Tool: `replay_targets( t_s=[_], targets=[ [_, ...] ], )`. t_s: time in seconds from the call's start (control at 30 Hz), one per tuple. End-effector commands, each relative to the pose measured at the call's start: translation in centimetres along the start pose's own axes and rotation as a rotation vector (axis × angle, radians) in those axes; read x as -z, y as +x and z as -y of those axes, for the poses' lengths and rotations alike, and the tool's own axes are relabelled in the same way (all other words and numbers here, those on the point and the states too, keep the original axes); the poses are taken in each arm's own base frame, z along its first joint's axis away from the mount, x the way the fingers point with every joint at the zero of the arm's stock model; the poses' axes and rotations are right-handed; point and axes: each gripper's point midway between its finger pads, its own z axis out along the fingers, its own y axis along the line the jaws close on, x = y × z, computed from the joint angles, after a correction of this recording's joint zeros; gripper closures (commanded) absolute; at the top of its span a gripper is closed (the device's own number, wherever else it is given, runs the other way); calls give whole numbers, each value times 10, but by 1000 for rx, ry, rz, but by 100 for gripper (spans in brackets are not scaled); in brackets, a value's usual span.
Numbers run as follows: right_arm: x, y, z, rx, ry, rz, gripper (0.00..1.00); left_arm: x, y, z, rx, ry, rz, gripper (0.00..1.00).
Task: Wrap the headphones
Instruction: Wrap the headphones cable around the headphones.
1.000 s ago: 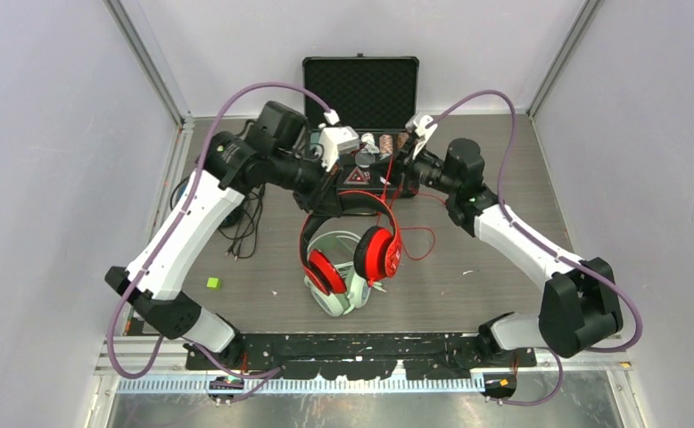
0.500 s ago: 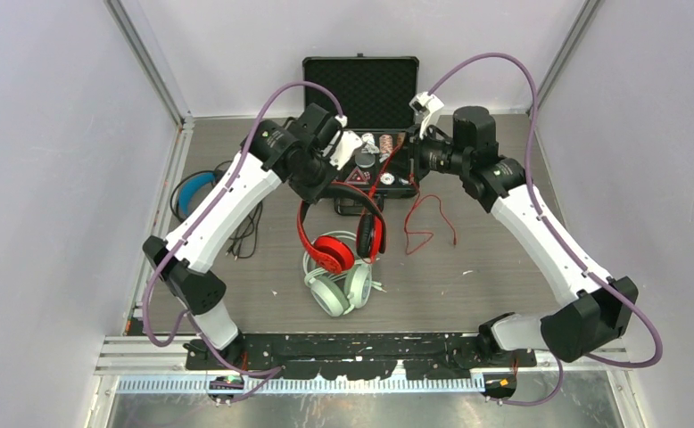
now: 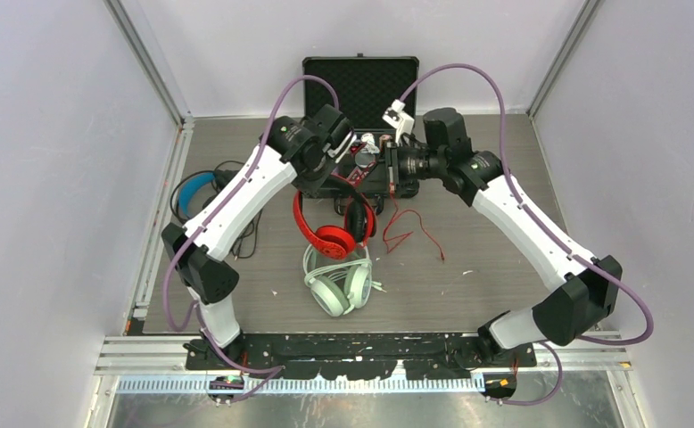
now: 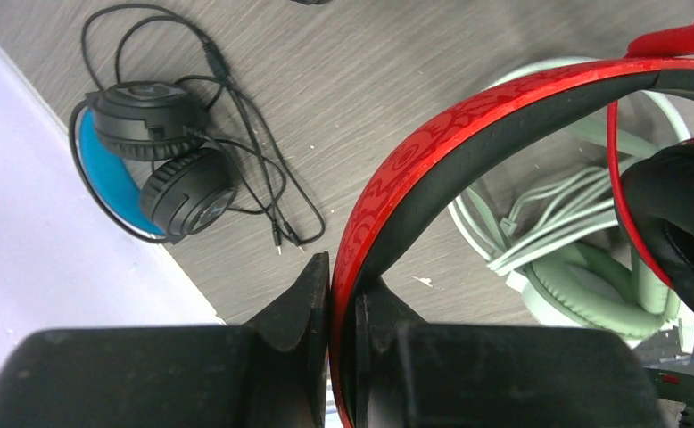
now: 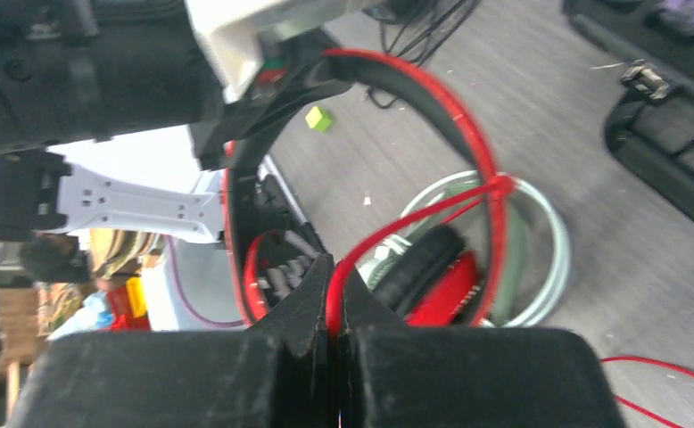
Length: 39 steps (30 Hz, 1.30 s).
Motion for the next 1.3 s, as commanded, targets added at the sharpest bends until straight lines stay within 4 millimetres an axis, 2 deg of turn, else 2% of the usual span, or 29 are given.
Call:
replay_targets(
  t_s=[0.0, 0.2, 0.37, 0.53, 0.73, 0.93, 1.27],
  targets=[
    [2, -17, -40, -49, -113, 30, 99, 15, -13, -21, 110, -110, 63, 100],
    [-4, -30, -59, -157, -214, 89, 100, 15, -25, -38, 220, -168, 114, 100],
    [-10, -37, -71, -196, -278, 123, 94, 18, -37, -54, 324, -233, 180, 100],
    [-22, -30, -80, -199, -286, 105, 88, 20, -53, -64, 425, -268, 260, 100],
    [-36, -19, -88, -195, -276, 93, 87, 27, -73, -73, 550, -271, 369, 100],
    [-44, -13, -82, -139, -188, 112, 86, 43, -92, -89, 699, -257, 498, 100],
    [-37, -14, -71, 79, -94, 241, 83, 78, -122, -100, 902, -119, 694, 100]
  ],
)
